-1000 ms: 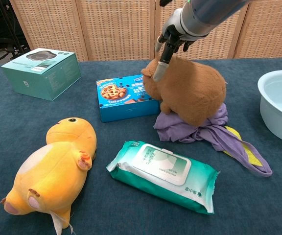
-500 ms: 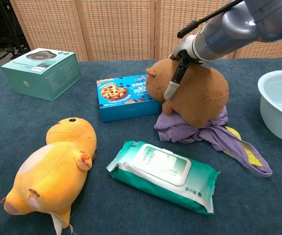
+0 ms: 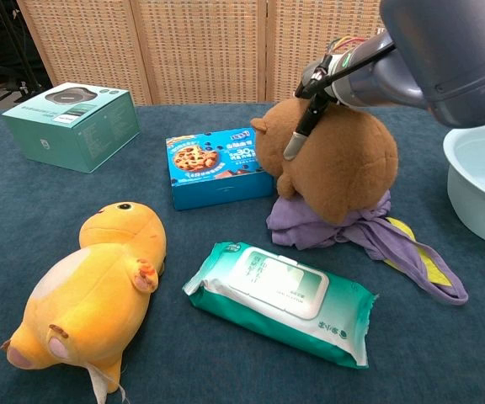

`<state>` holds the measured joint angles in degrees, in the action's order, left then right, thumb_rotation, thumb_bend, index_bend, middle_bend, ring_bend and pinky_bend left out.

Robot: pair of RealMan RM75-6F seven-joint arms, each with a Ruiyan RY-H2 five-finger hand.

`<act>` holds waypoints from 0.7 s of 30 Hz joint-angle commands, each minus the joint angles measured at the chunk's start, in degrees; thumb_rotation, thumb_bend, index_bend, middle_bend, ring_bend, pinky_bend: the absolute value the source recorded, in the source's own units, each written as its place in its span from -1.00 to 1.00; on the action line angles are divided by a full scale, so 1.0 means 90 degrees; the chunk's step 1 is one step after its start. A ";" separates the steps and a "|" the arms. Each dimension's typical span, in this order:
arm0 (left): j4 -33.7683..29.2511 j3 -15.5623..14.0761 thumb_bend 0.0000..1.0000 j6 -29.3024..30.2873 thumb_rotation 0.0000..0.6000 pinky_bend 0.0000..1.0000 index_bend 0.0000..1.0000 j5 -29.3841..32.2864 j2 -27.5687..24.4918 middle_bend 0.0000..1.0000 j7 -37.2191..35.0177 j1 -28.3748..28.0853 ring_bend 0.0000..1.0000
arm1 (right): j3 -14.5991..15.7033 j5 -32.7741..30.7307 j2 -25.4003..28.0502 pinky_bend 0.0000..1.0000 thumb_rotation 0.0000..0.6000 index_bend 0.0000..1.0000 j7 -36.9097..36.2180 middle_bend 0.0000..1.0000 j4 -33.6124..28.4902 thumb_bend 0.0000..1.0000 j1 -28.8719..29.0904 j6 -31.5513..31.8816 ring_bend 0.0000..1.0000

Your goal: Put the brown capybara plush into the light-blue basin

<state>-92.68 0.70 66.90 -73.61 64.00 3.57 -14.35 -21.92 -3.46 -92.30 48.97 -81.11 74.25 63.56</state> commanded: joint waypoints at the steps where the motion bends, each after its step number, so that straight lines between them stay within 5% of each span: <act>1: -0.0005 0.0003 -0.65 0.0004 1.00 -1.00 -1.00 -0.0001 0.0005 -1.00 0.0013 0.0002 -1.00 | -0.0009 0.0018 0.0074 0.24 1.00 0.27 0.0068 0.15 -0.0102 -0.48 -0.0040 0.0035 0.05; 21: -0.0232 -0.0047 -0.64 0.0094 1.00 -1.00 -1.00 -0.0099 0.0024 -1.00 0.0336 0.0043 -1.00 | -0.0584 0.0514 0.2070 0.24 1.00 0.29 0.0101 0.15 -0.1977 -0.48 -0.0654 0.0512 0.05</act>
<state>-94.67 0.30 67.65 -74.43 64.22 6.50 -14.01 -26.24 0.90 -76.04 50.69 -96.98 69.82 68.14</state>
